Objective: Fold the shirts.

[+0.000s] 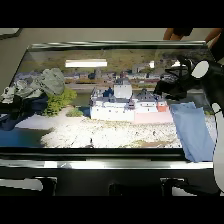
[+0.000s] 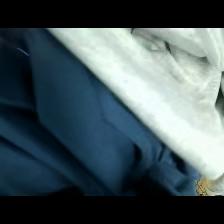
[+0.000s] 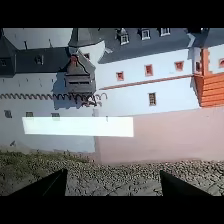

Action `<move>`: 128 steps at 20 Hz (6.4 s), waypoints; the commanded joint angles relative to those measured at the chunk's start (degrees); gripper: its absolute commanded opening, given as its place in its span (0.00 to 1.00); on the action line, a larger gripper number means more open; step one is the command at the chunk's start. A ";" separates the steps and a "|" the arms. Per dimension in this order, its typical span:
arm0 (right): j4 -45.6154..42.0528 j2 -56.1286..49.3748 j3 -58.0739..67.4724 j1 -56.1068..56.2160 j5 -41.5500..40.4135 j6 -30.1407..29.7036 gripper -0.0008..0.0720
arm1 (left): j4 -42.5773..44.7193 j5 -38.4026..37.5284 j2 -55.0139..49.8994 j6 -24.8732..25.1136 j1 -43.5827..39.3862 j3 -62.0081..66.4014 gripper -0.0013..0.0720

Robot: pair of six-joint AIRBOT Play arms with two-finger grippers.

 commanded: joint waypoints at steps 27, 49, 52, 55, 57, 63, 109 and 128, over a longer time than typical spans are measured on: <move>-5.35 14.05 -0.09 0.02 19.91 -1.38 0.93 | 3.67 -10.36 21.20 13.77 -72.52 -12.76 0.47; 17.49 5.70 -39.10 0.02 1.77 -7.78 0.93 | -8.20 -13.92 16.00 22.21 -37.11 -30.93 0.90; 19.28 5.70 -40.28 0.66 0.87 -7.85 0.93 | -13.92 -10.43 14.14 23.89 -39.67 -30.80 0.90; 19.67 5.60 -42.27 6.29 -2.19 -7.78 0.94 | -15.37 -7.74 13.18 23.63 -40.87 -30.80 0.72; 21.16 5.01 -42.84 10.43 -4.76 -7.37 0.97 | -15.37 -7.17 12.90 22.51 -40.81 -30.77 0.56; 23.23 1.11 -42.91 18.62 -9.25 -5.14 0.93 | -15.37 -7.30 13.31 23.45 -40.83 -30.77 0.06; -11.98 -17.53 7.78 19.61 -20.92 32.44 0.07 | 13.79 -8.22 19.10 13.92 -38.69 -13.86 0.06; 22.29 19.32 -60.89 3.69 -3.98 1.73 0.88 | 13.79 -6.32 18.32 18.67 -38.69 -13.88 0.06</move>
